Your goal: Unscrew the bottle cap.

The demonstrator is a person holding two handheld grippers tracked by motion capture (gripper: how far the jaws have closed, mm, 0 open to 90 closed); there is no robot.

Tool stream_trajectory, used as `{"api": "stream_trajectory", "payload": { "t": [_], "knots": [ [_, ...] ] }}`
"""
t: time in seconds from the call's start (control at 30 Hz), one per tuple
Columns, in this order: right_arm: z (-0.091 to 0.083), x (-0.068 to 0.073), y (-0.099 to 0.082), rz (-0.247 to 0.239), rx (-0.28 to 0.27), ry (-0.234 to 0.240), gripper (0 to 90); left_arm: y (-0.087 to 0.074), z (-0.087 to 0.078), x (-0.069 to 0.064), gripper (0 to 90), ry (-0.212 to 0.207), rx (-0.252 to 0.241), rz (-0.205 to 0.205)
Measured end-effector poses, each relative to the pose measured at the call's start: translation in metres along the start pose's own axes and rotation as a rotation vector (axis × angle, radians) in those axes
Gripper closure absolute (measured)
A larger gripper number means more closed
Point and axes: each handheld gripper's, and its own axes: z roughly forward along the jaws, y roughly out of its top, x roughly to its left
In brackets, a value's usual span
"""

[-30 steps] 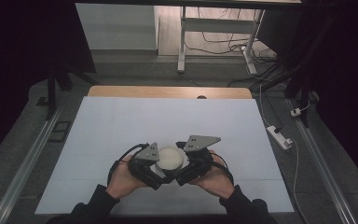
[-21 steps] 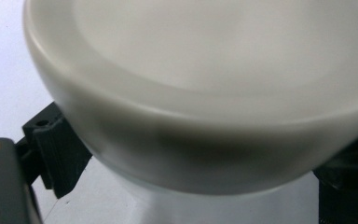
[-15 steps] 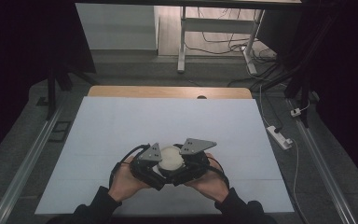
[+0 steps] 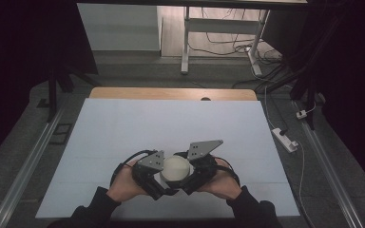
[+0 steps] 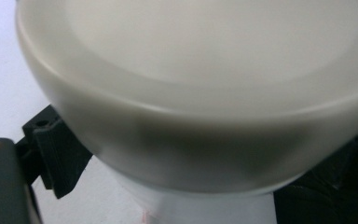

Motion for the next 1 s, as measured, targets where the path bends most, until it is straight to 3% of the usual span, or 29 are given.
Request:
{"api": "stream_trajectory", "payload": {
  "t": [0.17, 0.23, 0.33, 0.53, 0.63, 0.8, 1.0],
  "knots": [
    [0.000, 0.000, -0.002, -0.027, 0.013, 0.073, 7.0, -0.001, 0.002, -0.001, 7.5, -0.048, 0.006, 0.039],
    [0.000, 0.001, -0.003, -0.047, 0.021, 0.078, 6.9, -0.002, 0.002, -0.001, 7.5, -0.053, 0.006, 0.044],
    [0.000, 0.001, -0.002, -0.040, 0.017, 0.064, 6.3, -0.002, 0.001, -0.001, 7.5, -0.037, -0.004, 0.033],
    [-0.009, 0.000, 0.004, 0.005, -0.038, -0.034, 0.3, -0.004, -0.002, 0.003, 7.5, 0.026, -0.014, -0.017],
    [-0.013, 0.000, 0.006, 0.033, -0.048, -0.094, 0.0, -0.005, -0.004, 0.007, 7.5, 0.097, -0.023, -0.066],
    [-0.007, 0.003, 0.007, 0.075, -0.020, -0.199, 0.0, -0.003, -0.003, 0.006, 7.5, 0.179, -0.009, -0.105],
    [0.005, 0.008, 0.006, 0.089, -0.015, -0.295, 1.6, 0.000, 0.003, 0.003, 7.5, 0.229, 0.019, -0.133]
  ]
}}
